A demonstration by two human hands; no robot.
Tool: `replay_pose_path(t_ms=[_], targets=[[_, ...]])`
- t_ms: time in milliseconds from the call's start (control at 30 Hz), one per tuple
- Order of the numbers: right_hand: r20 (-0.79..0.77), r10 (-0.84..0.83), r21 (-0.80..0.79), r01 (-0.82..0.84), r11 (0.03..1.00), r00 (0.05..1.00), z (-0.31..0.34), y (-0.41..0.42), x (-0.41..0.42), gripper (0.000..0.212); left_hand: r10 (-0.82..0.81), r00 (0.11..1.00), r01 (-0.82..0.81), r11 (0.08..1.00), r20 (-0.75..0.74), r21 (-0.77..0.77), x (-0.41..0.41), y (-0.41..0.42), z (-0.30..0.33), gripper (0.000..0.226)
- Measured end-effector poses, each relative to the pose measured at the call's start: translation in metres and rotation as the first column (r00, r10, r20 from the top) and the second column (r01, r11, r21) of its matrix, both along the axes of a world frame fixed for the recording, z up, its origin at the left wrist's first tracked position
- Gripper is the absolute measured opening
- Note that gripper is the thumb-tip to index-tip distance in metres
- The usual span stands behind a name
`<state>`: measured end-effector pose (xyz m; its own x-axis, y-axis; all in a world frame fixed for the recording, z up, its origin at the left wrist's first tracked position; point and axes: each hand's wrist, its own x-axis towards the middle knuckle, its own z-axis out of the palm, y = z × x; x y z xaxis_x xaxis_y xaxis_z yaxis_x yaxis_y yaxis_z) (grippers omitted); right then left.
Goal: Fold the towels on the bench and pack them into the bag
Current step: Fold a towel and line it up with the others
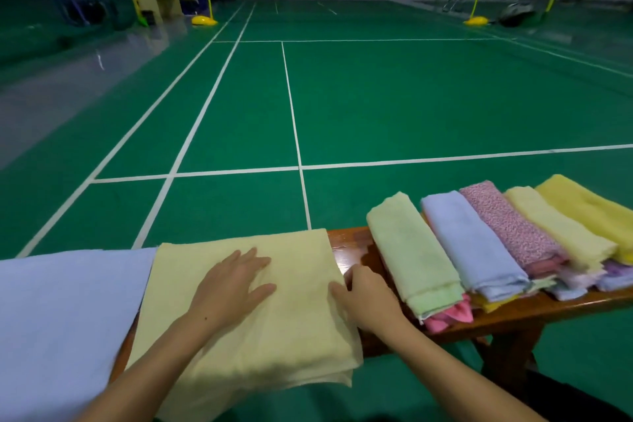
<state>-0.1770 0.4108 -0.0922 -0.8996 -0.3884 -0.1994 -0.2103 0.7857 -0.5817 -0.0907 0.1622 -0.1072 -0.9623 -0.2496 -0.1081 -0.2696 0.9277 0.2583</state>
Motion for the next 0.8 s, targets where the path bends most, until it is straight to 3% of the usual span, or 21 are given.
replay_pose_path(t_ms=[167, 233, 333, 433, 500, 567, 633, 733, 800], targets=[[0.145, 0.061, -0.269, -0.02, 0.963, 0.988, 0.004, -0.01, -0.001, 0.014, 0.02, 0.989, -0.02, 1.0, -0.145, -0.005, -0.006, -0.004, -0.003, 0.051], [0.156, 0.171, -0.307, -0.117, 0.945, 0.973, 0.003, -0.01, 0.005, 0.033, -0.081, 0.977, 0.086, 0.996, -0.199, 0.019, -0.007, 0.005, 0.005, 0.049], [0.061, 0.322, -0.303, -0.29, 0.908, 0.945, 0.007, -0.013, 0.016, 0.051, -0.263, 0.962, 0.273, 0.934, -0.075, 0.229, -0.01, 0.018, 0.026, 0.066], [-0.012, 0.434, -0.317, -0.415, 0.853, 0.901, 0.011, -0.013, 0.024, 0.053, -0.396, 0.918, 0.38, 0.897, 0.031, 0.226, -0.01, 0.022, 0.034, 0.058], [-0.019, 0.452, -0.328, -0.432, 0.84, 0.892, 0.013, -0.012, 0.029, 0.051, -0.388, 0.921, 0.375, 0.907, 0.037, 0.189, -0.01, 0.019, 0.035, 0.029], [0.055, 0.409, -0.359, -0.364, 0.859, 0.911, 0.015, -0.009, 0.031, 0.049, -0.333, 0.943, 0.326, 0.921, -0.001, 0.215, -0.009, 0.012, 0.035, 0.016], [0.139, 0.366, -0.326, -0.307, 0.894, 0.92, 0.014, -0.002, 0.027, 0.046, -0.279, 0.958, 0.286, 0.919, -0.064, 0.271, -0.008, 0.005, 0.037, 0.016], [0.173, 0.373, -0.235, -0.329, 0.915, 0.912, 0.008, 0.005, 0.021, 0.019, -0.223, 0.964, 0.263, 0.883, -0.145, 0.389, -0.001, -0.004, 0.037, 0.018], [0.177, 0.402, -0.24, -0.357, 0.903, 0.898, 0.005, 0.006, 0.019, 0.021, -0.197, 0.964, 0.256, 0.868, -0.179, 0.426, 0.003, -0.007, 0.04, 0.024]])
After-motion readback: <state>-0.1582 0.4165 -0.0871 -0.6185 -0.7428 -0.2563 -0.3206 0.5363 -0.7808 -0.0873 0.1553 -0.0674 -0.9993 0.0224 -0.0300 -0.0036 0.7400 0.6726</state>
